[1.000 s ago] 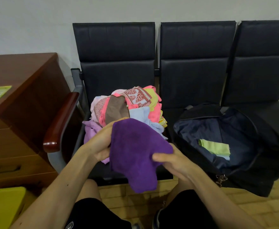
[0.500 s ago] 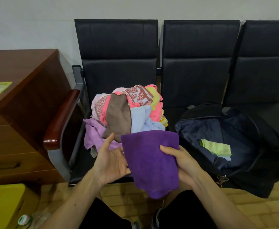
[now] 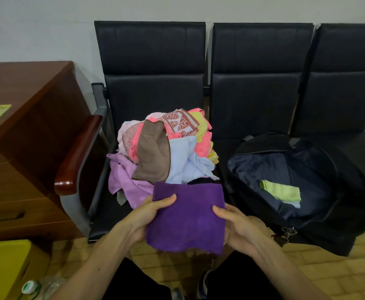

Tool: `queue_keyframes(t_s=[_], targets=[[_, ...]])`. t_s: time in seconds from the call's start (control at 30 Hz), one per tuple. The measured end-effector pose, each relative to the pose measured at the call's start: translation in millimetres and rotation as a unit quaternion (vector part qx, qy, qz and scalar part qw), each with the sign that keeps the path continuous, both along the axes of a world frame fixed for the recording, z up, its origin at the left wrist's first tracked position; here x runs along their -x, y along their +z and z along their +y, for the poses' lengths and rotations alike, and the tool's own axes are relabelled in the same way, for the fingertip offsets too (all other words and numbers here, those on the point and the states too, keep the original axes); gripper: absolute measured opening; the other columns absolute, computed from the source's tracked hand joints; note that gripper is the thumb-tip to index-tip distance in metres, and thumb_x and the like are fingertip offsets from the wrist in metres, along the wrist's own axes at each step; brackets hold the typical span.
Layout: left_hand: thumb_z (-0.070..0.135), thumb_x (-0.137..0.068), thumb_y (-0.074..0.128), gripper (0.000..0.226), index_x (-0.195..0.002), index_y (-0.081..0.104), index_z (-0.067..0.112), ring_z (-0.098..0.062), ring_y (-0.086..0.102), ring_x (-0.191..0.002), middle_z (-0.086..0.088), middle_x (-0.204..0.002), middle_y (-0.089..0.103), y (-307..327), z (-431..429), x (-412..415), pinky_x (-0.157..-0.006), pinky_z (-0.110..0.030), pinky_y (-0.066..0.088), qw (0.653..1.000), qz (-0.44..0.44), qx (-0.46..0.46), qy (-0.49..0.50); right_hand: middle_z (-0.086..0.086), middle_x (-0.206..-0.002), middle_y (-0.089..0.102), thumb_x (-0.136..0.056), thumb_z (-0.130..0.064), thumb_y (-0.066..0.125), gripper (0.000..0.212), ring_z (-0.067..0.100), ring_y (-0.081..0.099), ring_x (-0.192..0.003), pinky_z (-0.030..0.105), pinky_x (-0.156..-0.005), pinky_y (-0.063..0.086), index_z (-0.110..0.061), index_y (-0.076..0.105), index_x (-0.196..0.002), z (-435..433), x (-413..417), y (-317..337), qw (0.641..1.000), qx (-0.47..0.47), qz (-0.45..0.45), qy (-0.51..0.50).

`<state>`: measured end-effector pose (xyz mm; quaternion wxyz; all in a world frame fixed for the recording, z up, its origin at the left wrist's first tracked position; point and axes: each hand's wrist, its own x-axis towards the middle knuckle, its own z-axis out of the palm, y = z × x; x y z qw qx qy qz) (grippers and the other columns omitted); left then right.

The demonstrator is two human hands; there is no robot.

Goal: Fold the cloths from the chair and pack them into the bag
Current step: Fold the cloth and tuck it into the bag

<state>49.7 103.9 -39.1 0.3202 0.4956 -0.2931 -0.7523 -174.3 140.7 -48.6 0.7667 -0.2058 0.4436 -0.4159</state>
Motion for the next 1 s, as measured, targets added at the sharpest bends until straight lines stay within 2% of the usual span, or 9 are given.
queue_keyframes(t_s=[0.07, 0.2, 0.33, 0.5, 0.57, 0.63, 0.73, 0.87, 1.0], targets=[[0.022, -0.078, 0.074, 0.041, -0.116, 0.07, 0.009, -0.027, 0.074, -0.096, -0.015, -0.113, 0.073, -3.6, 1.9, -3.6, -0.075, -0.036, 0.06, 0.999, 0.009, -0.021, -0.029, 0.022, -0.123, 0.066, -0.066, -0.012, 0.089, 0.06, 0.033, 0.069, -0.104, 0.042, -0.078, 0.059, -0.007, 0.068, -0.122, 2.0, 2.7, -3.4, 0.999, 0.015, -0.033, -0.009], [0.004, -0.082, 0.069, 0.044, -0.125, 0.064, 0.008, -0.026, 0.072, -0.1, -0.014, -0.119, 0.071, -7.6, 5.3, -8.1, -0.075, -0.036, 0.061, 0.993, 0.005, -0.02, -0.117, 0.02, -0.122, 0.067, -0.08, -0.008, 0.07, 0.045, 0.032, 0.068, -0.104, 0.042, -0.084, 0.059, -0.008, 0.065, -0.125, -4.5, 7.4, -4.7, 0.999, -0.006, 0.005, -0.04], [-0.004, -0.082, 0.07, 0.048, -0.129, 0.062, 0.003, -0.028, 0.071, -0.102, -0.016, -0.119, 0.07, -10.8, 0.6, -9.3, -0.076, -0.036, 0.06, 0.99, -0.028, -0.021, -0.134, 0.021, -0.114, 0.071, -0.076, -0.008, 0.073, 0.047, 0.035, 0.067, -0.108, 0.046, -0.091, 0.055, -0.005, 0.065, -0.122, -3.4, 7.0, -0.6, 0.995, -0.049, 0.085, 0.027], [-0.006, -0.073, 0.08, 0.065, -0.132, 0.057, 0.009, -0.025, 0.07, -0.106, -0.013, -0.122, 0.07, 8.7, -5.9, -13.4, -0.078, -0.034, 0.06, 0.99, 0.023, 0.077, -0.118, 0.016, -0.113, 0.072, -0.058, 0.007, 0.083, 0.066, 0.03, 0.069, -0.101, 0.043, -0.086, 0.058, -0.01, 0.066, -0.12, -10.0, 21.8, 19.7, 0.991, 0.105, 0.077, 0.029], [-0.001, -0.059, 0.088, 0.063, -0.118, 0.069, 0.012, -0.022, 0.072, -0.099, -0.011, -0.113, 0.073, 23.4, -10.6, -16.8, -0.075, -0.031, 0.06, 0.984, 0.044, 0.143, -0.101, 0.011, -0.099, 0.075, -0.06, 0.016, 0.072, 0.047, 0.023, 0.072, -0.088, 0.033, -0.071, 0.06, -0.013, 0.078, -0.096, -14.9, 32.2, 34.6, 0.981, 0.178, 0.073, -0.004], [-0.008, -0.069, 0.077, 0.03, -0.083, 0.08, 0.018, -0.015, 0.074, -0.075, -0.008, -0.086, 0.077, 35.4, -13.0, -13.0, -0.061, -0.022, 0.058, 0.973, 0.025, 0.2, -0.111, 0.008, -0.09, 0.075, -0.069, 0.03, 0.053, 0.047, 0.022, 0.072, -0.084, 0.03, -0.064, 0.059, -0.011, 0.076, -0.063, -19.2, 38.1, 46.3, 0.974, 0.216, 0.063, -0.016], [-0.026, -0.09, 0.039, 0.065, -0.055, 0.072, 0.018, -0.01, 0.064, -0.047, -0.006, -0.061, 0.069, 30.5, -16.9, -6.4, -0.041, -0.015, 0.045, 0.967, -0.046, 0.218, -0.125, 0.01, -0.092, 0.073, -0.075, 0.035, 0.036, 0.06, 0.023, 0.07, -0.09, 0.03, -0.064, 0.058, -0.01, 0.066, -0.047, -19.3, 39.5, 43.4, 0.969, 0.232, 0.084, -0.025], [-0.027, -0.092, 0.032, 0.071, -0.057, 0.072, 0.02, -0.016, 0.068, -0.057, -0.008, -0.069, 0.071, 22.2, -14.0, -5.0, -0.044, -0.019, 0.049, 0.961, -0.06, 0.232, -0.139, 0.011, -0.1, 0.074, -0.078, 0.027, 0.041, 0.052, 0.026, 0.069, -0.094, 0.031, -0.063, 0.057, -0.01, 0.069, -0.055, -15.4, 41.6, 27.9, 0.977, 0.193, 0.077, -0.044], [-0.029, -0.09, 0.03, 0.073, -0.06, 0.074, 0.021, -0.018, 0.071, -0.066, -0.008, -0.076, 0.074, 18.1, -15.8, -3.4, -0.051, -0.022, 0.054, 0.961, -0.061, 0.23, -0.142, 0.01, -0.109, 0.073, -0.092, 0.002, 0.049, 0.034, 0.019, 0.069, -0.093, 0.03, -0.07, 0.054, -0.016, 0.073, -0.107, -9.9, 43.9, 20.6, 0.985, 0.139, 0.088, -0.045]])
